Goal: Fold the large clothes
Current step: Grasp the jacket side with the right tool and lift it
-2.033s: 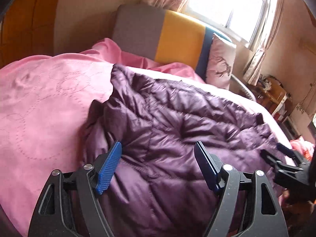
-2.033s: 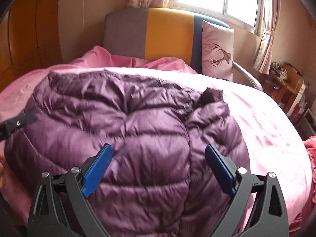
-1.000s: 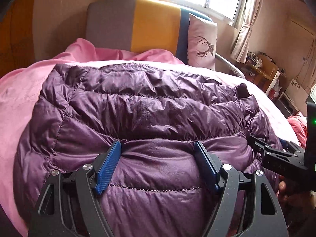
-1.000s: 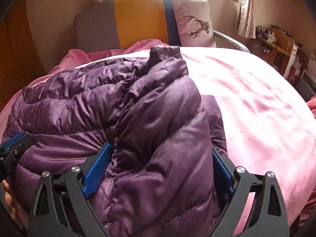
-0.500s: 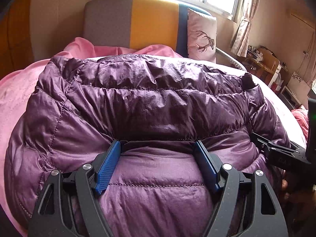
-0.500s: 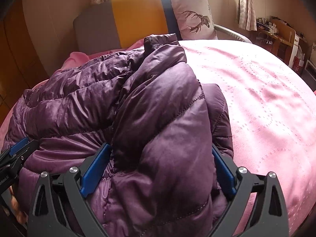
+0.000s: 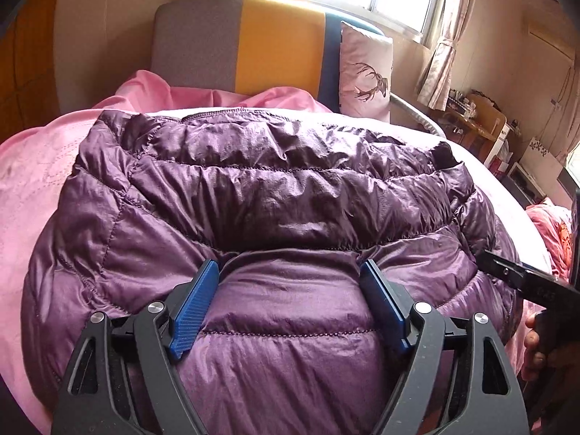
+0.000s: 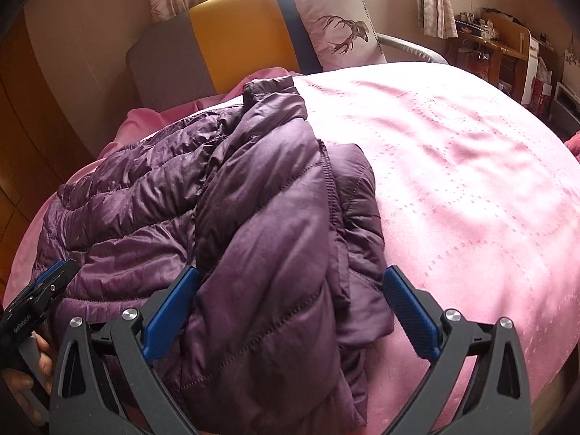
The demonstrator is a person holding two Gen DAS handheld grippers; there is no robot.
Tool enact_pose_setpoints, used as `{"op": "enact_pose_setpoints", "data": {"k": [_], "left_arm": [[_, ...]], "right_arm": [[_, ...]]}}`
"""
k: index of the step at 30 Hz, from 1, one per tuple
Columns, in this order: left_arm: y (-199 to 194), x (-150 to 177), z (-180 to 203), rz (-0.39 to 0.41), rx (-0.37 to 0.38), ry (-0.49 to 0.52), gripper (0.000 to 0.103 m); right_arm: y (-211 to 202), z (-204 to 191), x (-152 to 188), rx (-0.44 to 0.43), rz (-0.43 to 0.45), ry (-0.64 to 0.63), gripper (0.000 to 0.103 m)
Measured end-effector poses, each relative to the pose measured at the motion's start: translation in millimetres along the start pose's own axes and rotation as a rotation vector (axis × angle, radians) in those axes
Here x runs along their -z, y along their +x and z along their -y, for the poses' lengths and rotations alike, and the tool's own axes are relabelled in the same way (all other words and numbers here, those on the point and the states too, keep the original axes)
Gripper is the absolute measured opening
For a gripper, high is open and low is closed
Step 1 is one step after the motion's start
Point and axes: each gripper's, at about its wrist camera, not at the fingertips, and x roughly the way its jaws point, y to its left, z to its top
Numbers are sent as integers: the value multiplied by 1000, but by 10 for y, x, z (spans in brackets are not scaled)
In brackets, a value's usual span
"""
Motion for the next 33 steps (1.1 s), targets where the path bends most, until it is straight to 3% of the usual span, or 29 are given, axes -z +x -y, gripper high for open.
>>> {"op": "enact_pose_setpoints", "data": {"k": [3, 8, 11, 16, 18, 19, 20, 21, 23, 25, 29, 33], "left_arm": [[-124, 7, -45, 26, 2, -16, 80], [-380, 31, -267, 101, -16, -67, 80], [-408, 33, -418, 88, -17, -98, 71], [-337, 49, -355, 55, 0, -26, 70], [-234, 65, -279, 38, -35, 49, 71], [-198, 75, -271, 29, -35, 64, 71], [-148, 87, -268, 10, -29, 76, 71], [-128, 100, -264, 2, -27, 79, 71], [-112, 121, -271, -11, -8, 69, 71], [-114, 163, -271, -28, 17, 68, 71], [-171, 288, -200, -64, 55, 98, 71], [-355, 448, 1, -103, 146, 103, 71]], "right_arm": [[-80, 174, 71, -34, -7, 73, 101], [-163, 470, 221, -173, -20, 199, 101], [-185, 497, 254, -224, -16, 221, 101], [-144, 422, 282, -298, -26, 229, 101], [-97, 393, 278, -317, -31, 237, 100], [-79, 367, 277, -325, -36, 235, 90], [-57, 341, 275, -328, -45, 230, 70], [-37, 323, 276, -339, -57, 228, 63], [-44, 294, 281, -373, -69, 231, 37], [-204, 292, 290, -382, -72, 205, 25], [-529, 425, 406, -361, -87, 164, 19], [-827, 703, 576, -316, -97, 172, 19]]}}
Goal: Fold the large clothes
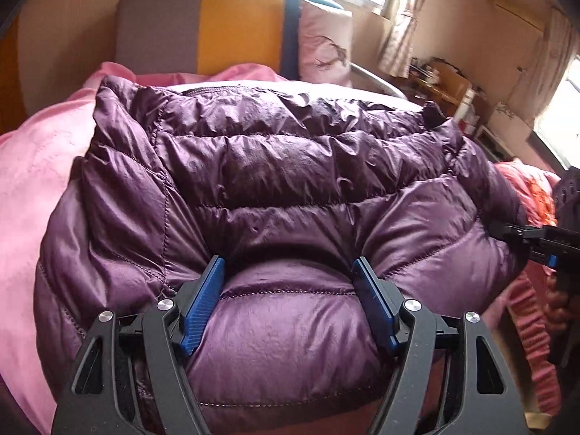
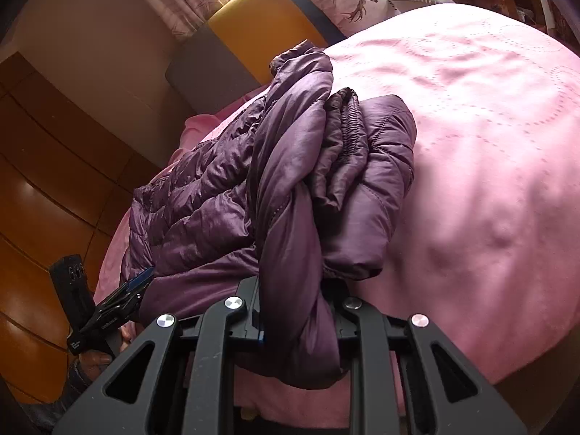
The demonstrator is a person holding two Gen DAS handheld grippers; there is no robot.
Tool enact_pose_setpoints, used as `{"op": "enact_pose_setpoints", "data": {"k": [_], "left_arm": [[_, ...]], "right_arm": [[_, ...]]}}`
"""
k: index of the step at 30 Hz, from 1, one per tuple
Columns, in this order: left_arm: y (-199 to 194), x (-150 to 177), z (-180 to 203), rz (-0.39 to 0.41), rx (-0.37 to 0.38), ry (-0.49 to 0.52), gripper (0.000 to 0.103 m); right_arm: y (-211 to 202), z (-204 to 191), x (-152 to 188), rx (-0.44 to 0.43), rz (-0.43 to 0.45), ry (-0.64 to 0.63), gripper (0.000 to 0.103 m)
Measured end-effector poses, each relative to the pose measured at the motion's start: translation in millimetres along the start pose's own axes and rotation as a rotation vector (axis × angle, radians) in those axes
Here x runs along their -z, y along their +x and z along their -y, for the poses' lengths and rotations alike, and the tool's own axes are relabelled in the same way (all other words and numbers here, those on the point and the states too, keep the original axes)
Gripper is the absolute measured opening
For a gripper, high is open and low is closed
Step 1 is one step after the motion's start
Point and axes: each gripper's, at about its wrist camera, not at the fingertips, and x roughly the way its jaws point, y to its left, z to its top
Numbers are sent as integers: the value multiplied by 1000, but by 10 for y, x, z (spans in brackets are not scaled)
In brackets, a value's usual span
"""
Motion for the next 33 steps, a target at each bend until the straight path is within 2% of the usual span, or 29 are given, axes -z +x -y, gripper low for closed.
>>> {"op": "enact_pose_setpoints", "data": {"k": [3, 6, 7, 10, 12, 14, 16, 18, 20, 24, 29, 33], "left_arm": [[-156, 134, 256, -31, 100, 31, 71], [-271, 150, 387, -33, 162, 31, 71], [-309, 122, 382, -21, 182, 14, 71], [-491, -25, 362, 70, 225, -26, 71], [-544, -149, 413, 122, 216, -7, 71], [-461, -220, 464, 117, 207, -4, 71], [-312, -248, 529, 84, 187, -6, 63], [-117, -270, 593, 32, 163, -6, 57], [17, -226, 568, 8, 123, -7, 57], [116, -168, 504, 3, 120, -39, 57], [201, -126, 406, -14, 165, -82, 57], [246, -100, 345, -21, 192, -101, 57]], "right_arm": [[-53, 147, 100, 34, -7, 30, 23], [-87, 309, 183, 70, 8, 87, 56], [-94, 365, 208, 73, 19, 113, 73], [-52, 442, 219, 35, 24, 163, 78], [9, 432, 215, 7, 27, 172, 78], [82, 417, 180, -23, 17, 178, 78], [150, 412, 173, -37, -1, 166, 76], [151, 348, 163, -43, -6, 147, 65], [86, 280, 136, -45, -3, 124, 50], [-93, 60, 97, -39, 20, 70, 35], [-286, -483, 36, -47, 66, -58, 30], [-206, -1188, -39, -76, 77, -214, 29]]}}
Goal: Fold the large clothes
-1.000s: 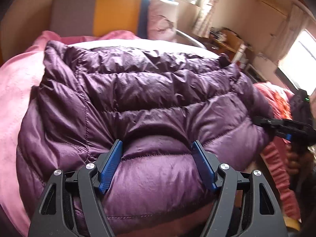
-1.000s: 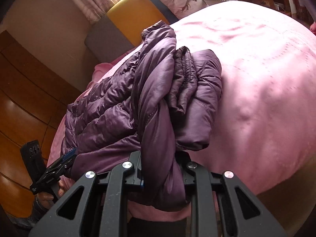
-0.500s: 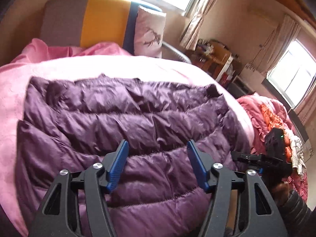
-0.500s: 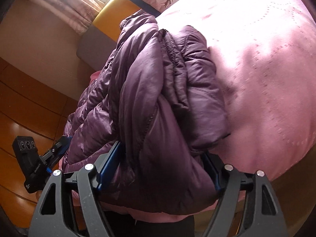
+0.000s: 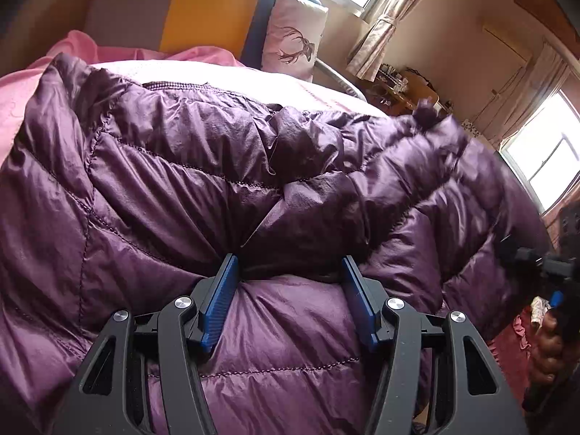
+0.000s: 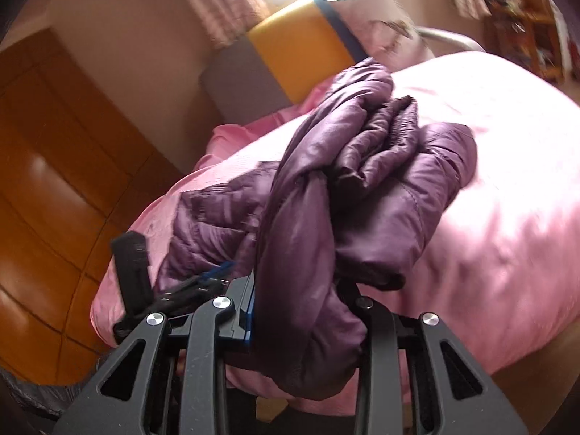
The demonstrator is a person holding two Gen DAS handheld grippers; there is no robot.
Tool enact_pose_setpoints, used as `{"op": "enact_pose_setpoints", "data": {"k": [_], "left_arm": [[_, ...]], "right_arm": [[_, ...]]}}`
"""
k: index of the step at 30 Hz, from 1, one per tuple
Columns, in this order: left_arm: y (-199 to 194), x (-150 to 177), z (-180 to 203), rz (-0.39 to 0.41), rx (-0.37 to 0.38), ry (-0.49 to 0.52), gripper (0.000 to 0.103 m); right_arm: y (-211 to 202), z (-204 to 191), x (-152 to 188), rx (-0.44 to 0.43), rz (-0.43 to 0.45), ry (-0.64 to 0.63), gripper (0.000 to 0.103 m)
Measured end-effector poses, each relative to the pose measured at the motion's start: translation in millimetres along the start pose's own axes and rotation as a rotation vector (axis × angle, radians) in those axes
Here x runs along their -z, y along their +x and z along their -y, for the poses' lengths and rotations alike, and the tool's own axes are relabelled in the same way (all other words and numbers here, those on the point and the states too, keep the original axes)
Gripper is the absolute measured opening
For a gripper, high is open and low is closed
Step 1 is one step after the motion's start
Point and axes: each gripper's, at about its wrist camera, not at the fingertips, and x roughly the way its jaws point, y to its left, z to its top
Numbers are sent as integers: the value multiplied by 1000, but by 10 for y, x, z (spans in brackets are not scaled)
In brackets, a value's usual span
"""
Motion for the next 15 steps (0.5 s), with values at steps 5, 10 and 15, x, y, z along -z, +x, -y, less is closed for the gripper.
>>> {"op": "enact_pose_setpoints", "data": {"k": [5, 10, 15], "left_arm": [[27, 11, -123, -3, 45, -38, 56], [-97, -33, -355, -9, 103, -88, 46], [-717, 25, -689, 44, 142, -98, 44]], "right_arm": [[510, -860, -112, -44, -47, -186, 29], [808, -1277, -69, -26, -92, -276, 27], [994, -1545, 125, 70, -145, -397, 28]]}}
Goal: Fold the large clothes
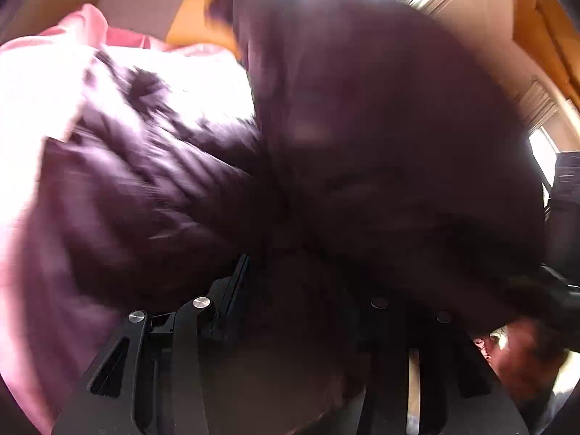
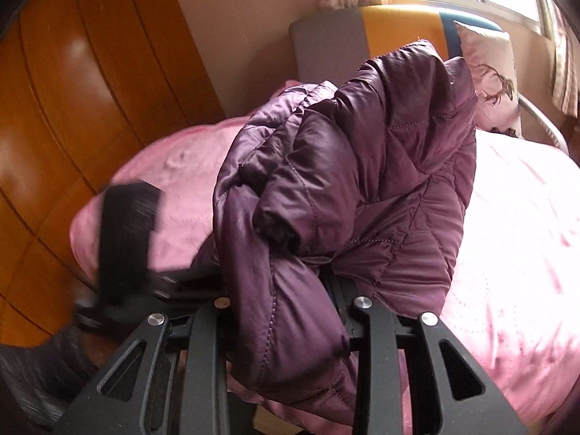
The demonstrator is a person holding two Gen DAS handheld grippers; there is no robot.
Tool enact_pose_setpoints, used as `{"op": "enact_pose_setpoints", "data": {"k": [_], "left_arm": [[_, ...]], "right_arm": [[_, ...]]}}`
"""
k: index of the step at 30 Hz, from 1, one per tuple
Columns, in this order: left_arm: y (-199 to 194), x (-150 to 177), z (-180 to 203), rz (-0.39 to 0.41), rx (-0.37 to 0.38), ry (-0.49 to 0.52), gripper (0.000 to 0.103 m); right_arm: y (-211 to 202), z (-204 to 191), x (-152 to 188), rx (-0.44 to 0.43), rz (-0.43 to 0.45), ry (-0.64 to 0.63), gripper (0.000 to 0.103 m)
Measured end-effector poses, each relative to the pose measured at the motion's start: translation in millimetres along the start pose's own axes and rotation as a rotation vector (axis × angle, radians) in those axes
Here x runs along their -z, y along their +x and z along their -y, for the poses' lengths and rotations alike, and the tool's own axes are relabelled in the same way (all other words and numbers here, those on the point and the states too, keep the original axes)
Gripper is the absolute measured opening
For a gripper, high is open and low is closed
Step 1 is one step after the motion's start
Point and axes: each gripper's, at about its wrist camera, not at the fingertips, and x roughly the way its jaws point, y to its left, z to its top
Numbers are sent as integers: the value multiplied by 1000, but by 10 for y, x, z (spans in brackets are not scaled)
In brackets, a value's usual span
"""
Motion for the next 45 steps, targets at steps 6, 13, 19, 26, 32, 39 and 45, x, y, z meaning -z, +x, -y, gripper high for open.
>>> {"op": "enact_pose_setpoints", "data": {"k": [6, 13, 19, 26, 32, 39, 45], "left_arm": [[-931, -99, -546, 174, 37, -104, 46], [-1181, -343, -571, 258, 150, -83, 67], [-815, -610, -409, 150, 109, 3, 69], [-248, -718, -351, -11, -1, 68, 21], [-355, -705, -582, -8, 65, -36, 17], [-467, -692, -640, -16, 52, -74, 17], [-520, -635, -869, -71, -66, -134, 19]], "right_arm": [[369, -563, 84, 126, -52, -192, 31], [604, -925, 382, 244, -27, -388, 40], [762, -1086, 514, 265, 23, -490, 49], [575, -884, 490, -4, 18, -402, 73], [-84, 75, 261, -304, 71, -87, 77], [259, 287, 334, -38, 33, -144, 57], [674, -274, 683, 156, 47, -321, 58]]}}
